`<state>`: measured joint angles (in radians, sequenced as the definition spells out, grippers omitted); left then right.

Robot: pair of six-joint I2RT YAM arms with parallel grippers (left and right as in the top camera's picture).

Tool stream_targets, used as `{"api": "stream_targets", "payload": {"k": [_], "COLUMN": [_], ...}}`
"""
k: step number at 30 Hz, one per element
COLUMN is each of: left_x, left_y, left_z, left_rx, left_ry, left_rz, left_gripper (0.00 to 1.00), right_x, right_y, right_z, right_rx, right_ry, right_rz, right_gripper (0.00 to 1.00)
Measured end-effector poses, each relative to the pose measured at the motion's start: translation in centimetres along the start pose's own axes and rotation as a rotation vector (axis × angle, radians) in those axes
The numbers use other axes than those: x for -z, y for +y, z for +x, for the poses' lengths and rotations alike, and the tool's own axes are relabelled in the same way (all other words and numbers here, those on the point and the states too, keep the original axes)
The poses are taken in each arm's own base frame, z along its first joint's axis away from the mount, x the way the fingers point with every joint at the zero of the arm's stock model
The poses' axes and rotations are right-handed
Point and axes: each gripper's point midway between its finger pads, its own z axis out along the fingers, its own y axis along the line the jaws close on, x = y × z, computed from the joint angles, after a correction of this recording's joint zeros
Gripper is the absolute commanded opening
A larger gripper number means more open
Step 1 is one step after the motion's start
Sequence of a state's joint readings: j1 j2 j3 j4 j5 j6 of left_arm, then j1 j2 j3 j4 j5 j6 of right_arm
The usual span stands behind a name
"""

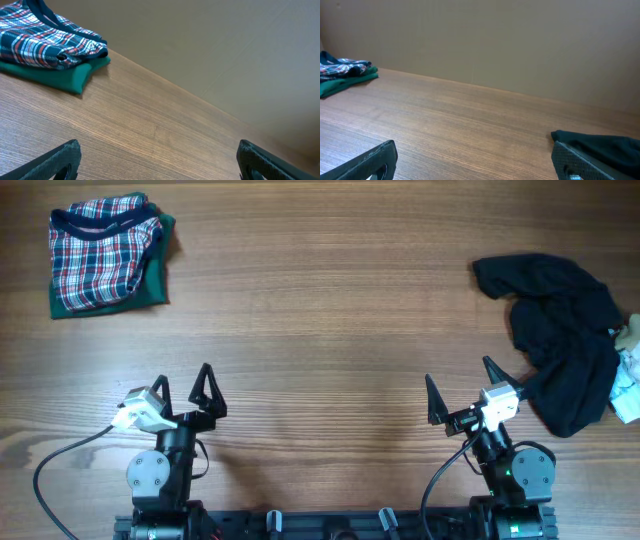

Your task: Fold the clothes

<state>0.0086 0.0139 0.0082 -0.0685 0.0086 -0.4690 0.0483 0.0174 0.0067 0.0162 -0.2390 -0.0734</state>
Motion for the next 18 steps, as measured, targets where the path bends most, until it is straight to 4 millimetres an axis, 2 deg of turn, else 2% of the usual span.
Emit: {"api": "stream_targets", "payload": {"k": [12, 15, 18], "left_x": [0.0, 0.2, 0.8], "left_y": [-0.2, -2.5, -5.0], "left_z": [0.0, 0.6, 1.7], "left_rx": [0.000, 0.003, -0.003], "left_ry": [0.002, 0.047, 0.117], "left_rz": [0.010, 0.138, 0.287], "left_gripper": [1.00, 1.00, 1.00], "right_x": [0.0, 0.0, 0.0], "right_y": [0.0, 0.0, 0.3], "right_z": [-0.2, -1.3, -1.6], "right_rx": [0.002, -0.030, -0.157], "right_ry": [-0.007, -0.053, -0.063], "right_rz": [0.001, -0.003, -0.023], "right_gripper": [1.00, 1.00, 1.00]}}
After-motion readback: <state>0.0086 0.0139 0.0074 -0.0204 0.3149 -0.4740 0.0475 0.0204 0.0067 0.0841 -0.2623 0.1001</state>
